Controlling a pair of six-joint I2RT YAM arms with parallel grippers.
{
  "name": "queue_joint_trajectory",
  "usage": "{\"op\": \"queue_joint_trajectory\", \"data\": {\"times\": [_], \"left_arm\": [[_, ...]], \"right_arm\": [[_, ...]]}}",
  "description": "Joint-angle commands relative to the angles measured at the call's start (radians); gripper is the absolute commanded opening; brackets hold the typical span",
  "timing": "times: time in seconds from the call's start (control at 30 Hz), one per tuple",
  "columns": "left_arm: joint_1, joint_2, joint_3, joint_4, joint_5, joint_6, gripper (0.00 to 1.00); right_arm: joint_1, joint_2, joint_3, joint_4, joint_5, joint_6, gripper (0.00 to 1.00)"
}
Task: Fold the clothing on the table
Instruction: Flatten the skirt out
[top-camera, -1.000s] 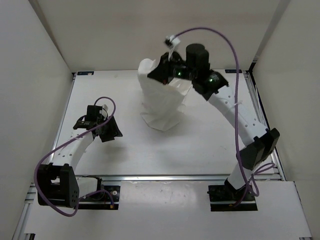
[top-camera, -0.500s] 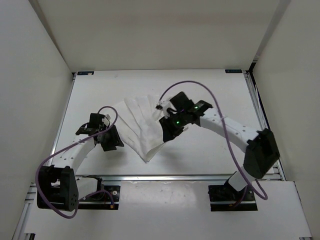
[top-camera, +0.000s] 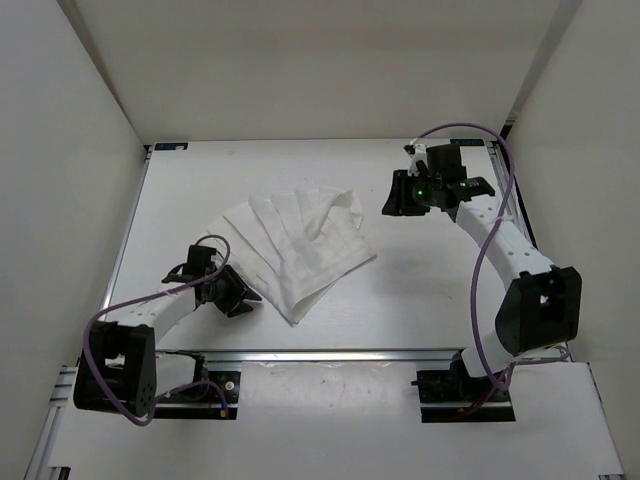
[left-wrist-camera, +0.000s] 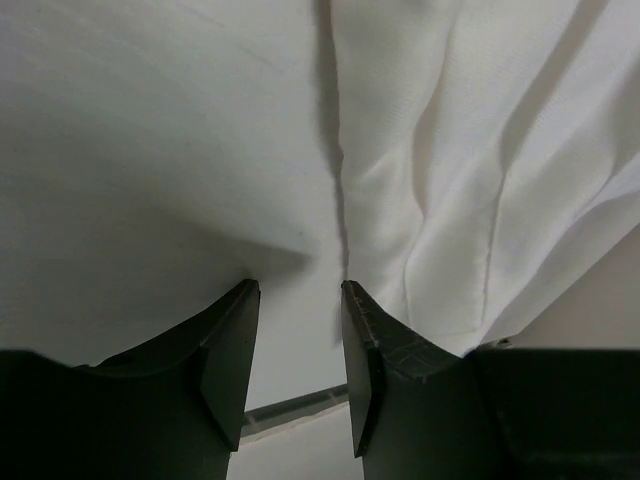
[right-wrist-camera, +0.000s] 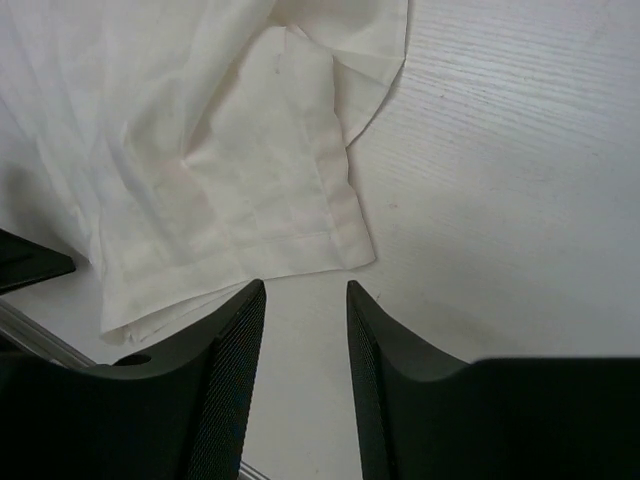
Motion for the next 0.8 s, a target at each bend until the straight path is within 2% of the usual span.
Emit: {"op": "queue_joint_trajectory", "data": {"times": [0.0, 0.2, 0.27, 0.3, 0.33, 0.37, 0.4, 0.43, 0.5, 0.57, 0.63, 0.77], "left_arm": [[-0.023, 0.031, 0.001, 0.145, -0.032, -0.151, 0.49], [-0.121, 0.132, 0.024, 0.284, -0.081, -0.250, 0.50], [-0.191, 0.158, 0.034, 0.300, -0.130, -0.262, 0.50], [-0.223, 0.178, 0.037, 0.316, -0.138, -0.267, 0.47], [-0.242, 0.196, 0.044, 0.324, -0.140, -0.268, 0.38], [-0.263, 0.213, 0.050, 0.328, -0.144, -0.262, 0.23], [-0.276, 0.222, 0.061, 0.324, -0.143, -0.250, 0.16], [-0.271, 0.230, 0.058, 0.299, -0.138, -0.239, 0.00], [-0.232, 0.222, 0.070, 0.273, -0.143, -0.213, 0.00], [-0.143, 0.184, 0.081, 0.221, -0.166, -0.172, 0.00], [-0.074, 0.175, 0.124, 0.138, -0.207, -0.092, 0.00], [-0.009, 0.236, 0.210, 0.100, -0.285, 0.031, 0.00]], "right_arm": [[0.000, 0.020, 0.083, 0.041, 0.008, 0.002, 0.43], [0.032, 0.047, 0.071, 0.029, 0.025, -0.010, 0.44], [0.038, 0.050, 0.051, 0.025, 0.046, -0.026, 0.43], [0.027, 0.060, 0.046, 0.020, 0.053, -0.026, 0.44], [0.018, 0.069, 0.037, 0.015, 0.063, -0.027, 0.44], [0.000, 0.076, 0.020, 0.014, 0.056, -0.024, 0.44], [-0.029, 0.090, 0.000, 0.012, 0.050, -0.012, 0.44], [-0.061, 0.110, -0.001, 0.005, 0.025, -0.010, 0.45], [-0.100, 0.147, -0.020, -0.015, -0.079, 0.002, 0.46], [-0.124, 0.208, -0.023, -0.038, -0.139, -0.003, 0.58], [-0.111, 0.245, -0.024, -0.043, -0.167, -0.004, 0.59], [-0.074, 0.296, -0.018, -0.009, -0.187, 0.008, 0.59]]}}
